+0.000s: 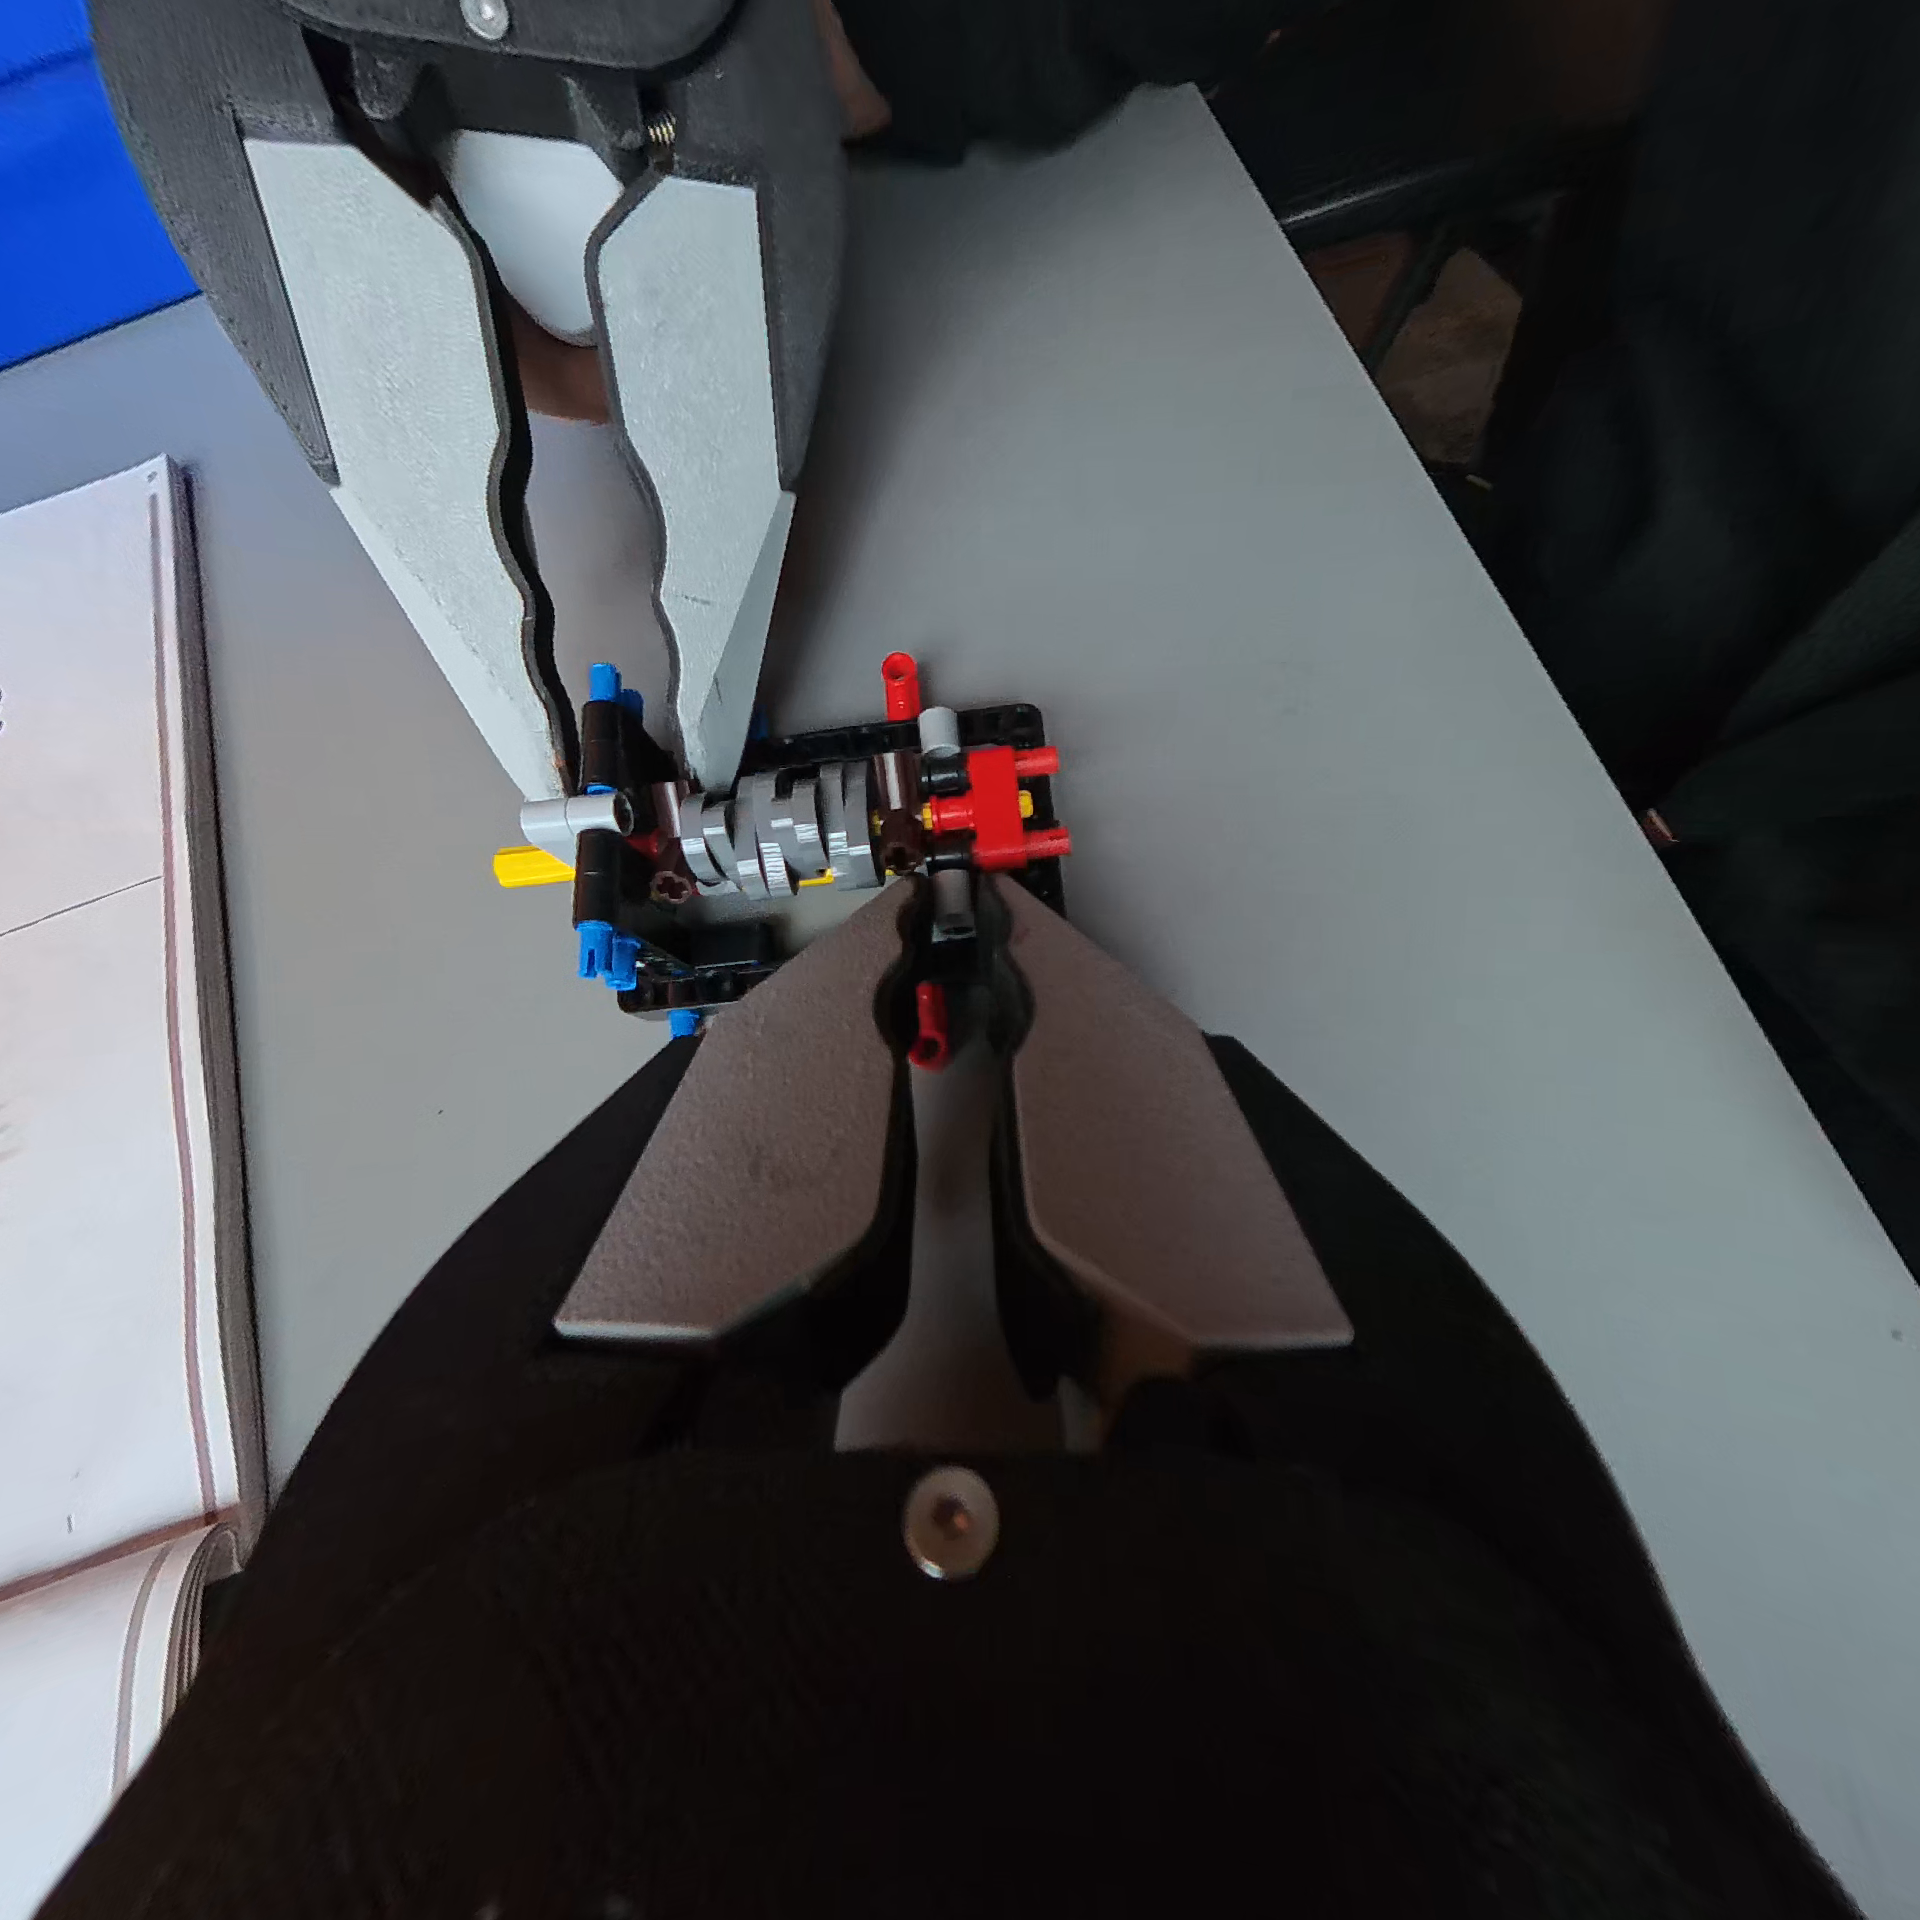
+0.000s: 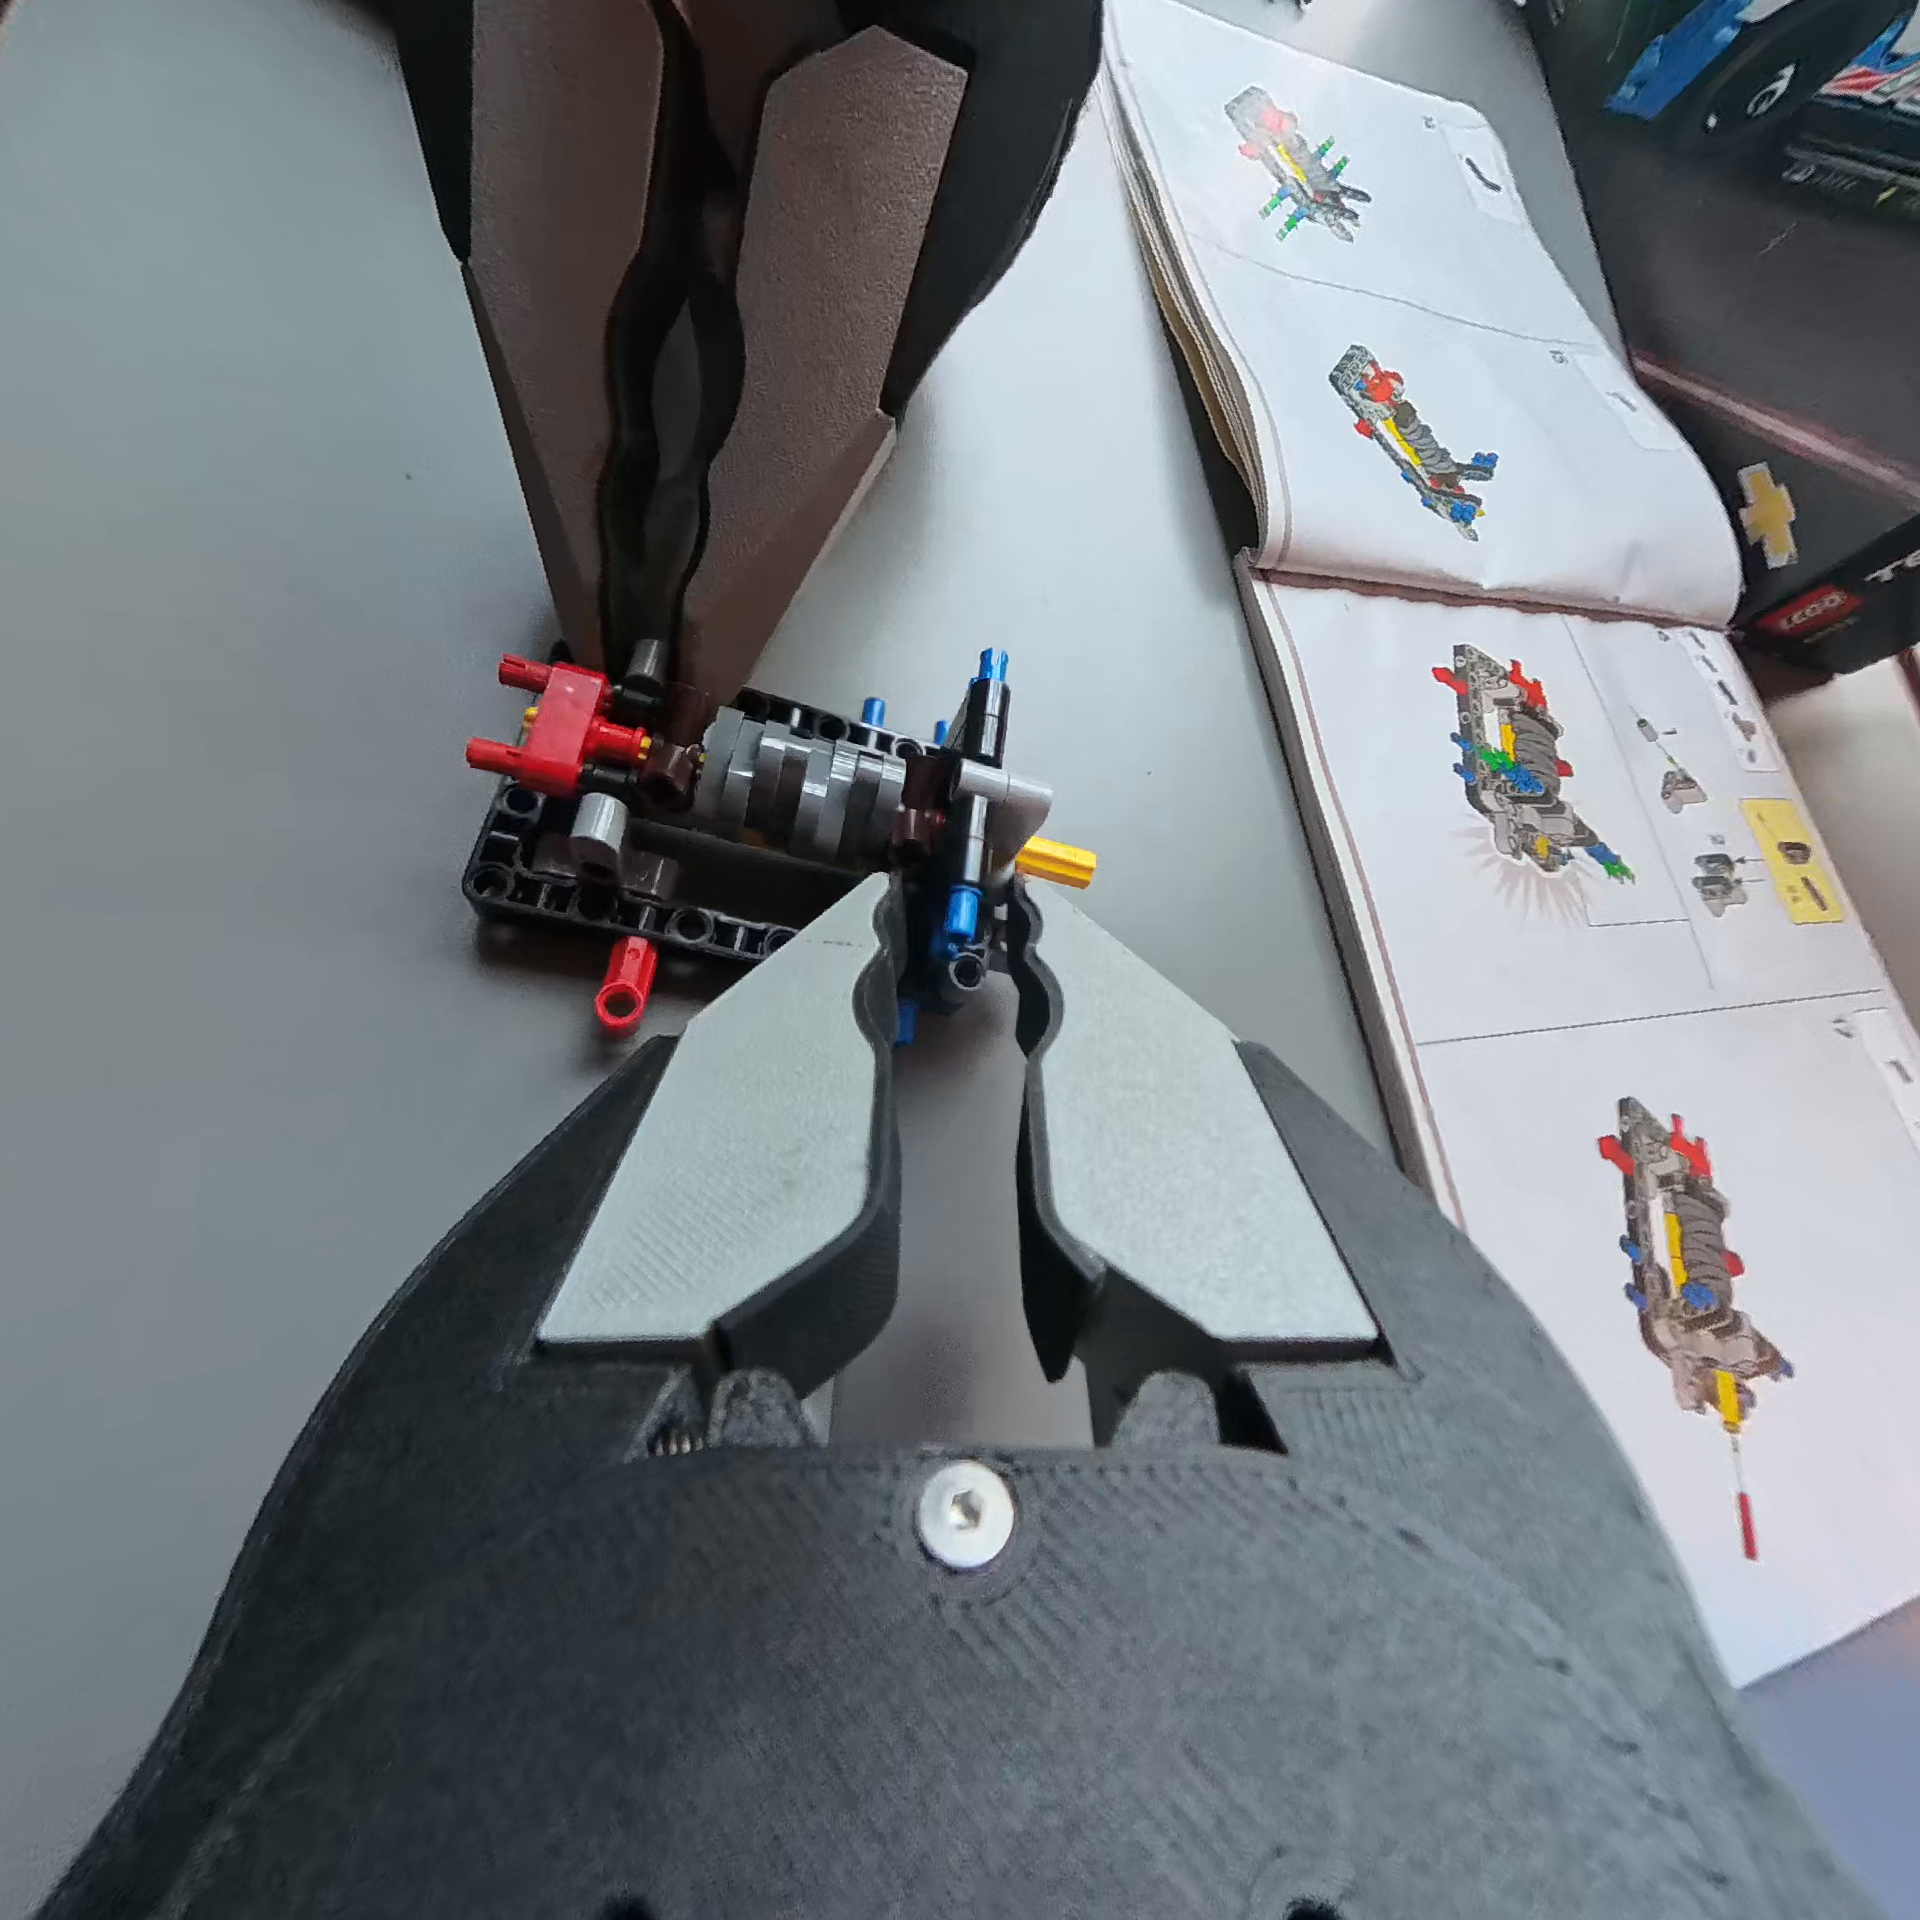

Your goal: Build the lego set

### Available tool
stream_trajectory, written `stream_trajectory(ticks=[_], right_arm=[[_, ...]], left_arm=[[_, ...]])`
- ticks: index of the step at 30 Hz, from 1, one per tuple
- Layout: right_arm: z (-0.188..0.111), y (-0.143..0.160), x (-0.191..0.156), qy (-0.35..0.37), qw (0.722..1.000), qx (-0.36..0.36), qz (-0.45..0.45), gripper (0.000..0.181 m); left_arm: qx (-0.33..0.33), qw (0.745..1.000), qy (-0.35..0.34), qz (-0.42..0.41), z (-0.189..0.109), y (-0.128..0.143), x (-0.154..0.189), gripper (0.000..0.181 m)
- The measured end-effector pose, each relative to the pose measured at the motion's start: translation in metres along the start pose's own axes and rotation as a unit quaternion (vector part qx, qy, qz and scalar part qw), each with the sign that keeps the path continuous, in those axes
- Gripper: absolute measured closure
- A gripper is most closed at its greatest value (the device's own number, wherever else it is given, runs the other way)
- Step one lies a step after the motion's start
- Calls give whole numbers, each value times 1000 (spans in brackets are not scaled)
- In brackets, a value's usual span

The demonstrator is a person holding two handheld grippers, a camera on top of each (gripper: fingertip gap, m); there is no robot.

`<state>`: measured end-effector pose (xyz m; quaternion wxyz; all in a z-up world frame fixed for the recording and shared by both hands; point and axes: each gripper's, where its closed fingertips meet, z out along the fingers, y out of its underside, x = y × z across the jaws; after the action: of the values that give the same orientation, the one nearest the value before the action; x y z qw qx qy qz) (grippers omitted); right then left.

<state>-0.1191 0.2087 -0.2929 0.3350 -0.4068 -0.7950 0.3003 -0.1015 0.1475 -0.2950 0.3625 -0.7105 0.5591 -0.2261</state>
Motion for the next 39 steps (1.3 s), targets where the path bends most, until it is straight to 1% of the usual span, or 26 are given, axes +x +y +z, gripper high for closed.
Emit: stream_trajectory(ticks=[2,3,4,6,8,11,13,17,19,23,27,32,35,39], right_arm=[[-3,-2,0,-19,1000,12,22,161],[-6,-1,2,-19,999,15,34,146],[-10,2,6,-10,999,12,46,137],[-20,6,13,13,998,17,66,134],[-33,5,19,41,994,34,91,126],[-54,-7,16,75,986,84,124,127],[-63,-17,2,77,982,114,131,121],[-64,-21,-12,124,974,123,148,121],[-66,-21,-11,159,969,121,144,115],[-74,-15,-3,234,959,104,122,117],[-86,-16,11,306,940,113,101,120],[-88,-3,24,341,930,78,112,120],[-91,4,31,359,923,64,120,118],[-94,10,41,376,916,56,126,122]], left_arm=[[2,1000,-9,14,-1,0,-2,175],[3,1000,-14,17,-2,0,-2,175],[3,1000,-19,18,-2,0,-3,175],[2,999,-30,18,-2,0,-6,175],[1,999,-34,18,-2,1,-7,175],[2,999,-36,17,-2,1,-7,175],[1,999,-38,14,-2,1,-8,176],[3,999,-42,15,-3,0,-9,175],[1,998,-53,17,-3,1,-11,174],[-2,997,-75,11,-1,-1,-15,174],[-7,995,-100,13,-1,0,-20,173],[-18,989,-146,3,-3,3,-31,173],[-19,988,-155,13,-3,3,-31,173],[-19,988,-154,6,-4,3,-32,173]])
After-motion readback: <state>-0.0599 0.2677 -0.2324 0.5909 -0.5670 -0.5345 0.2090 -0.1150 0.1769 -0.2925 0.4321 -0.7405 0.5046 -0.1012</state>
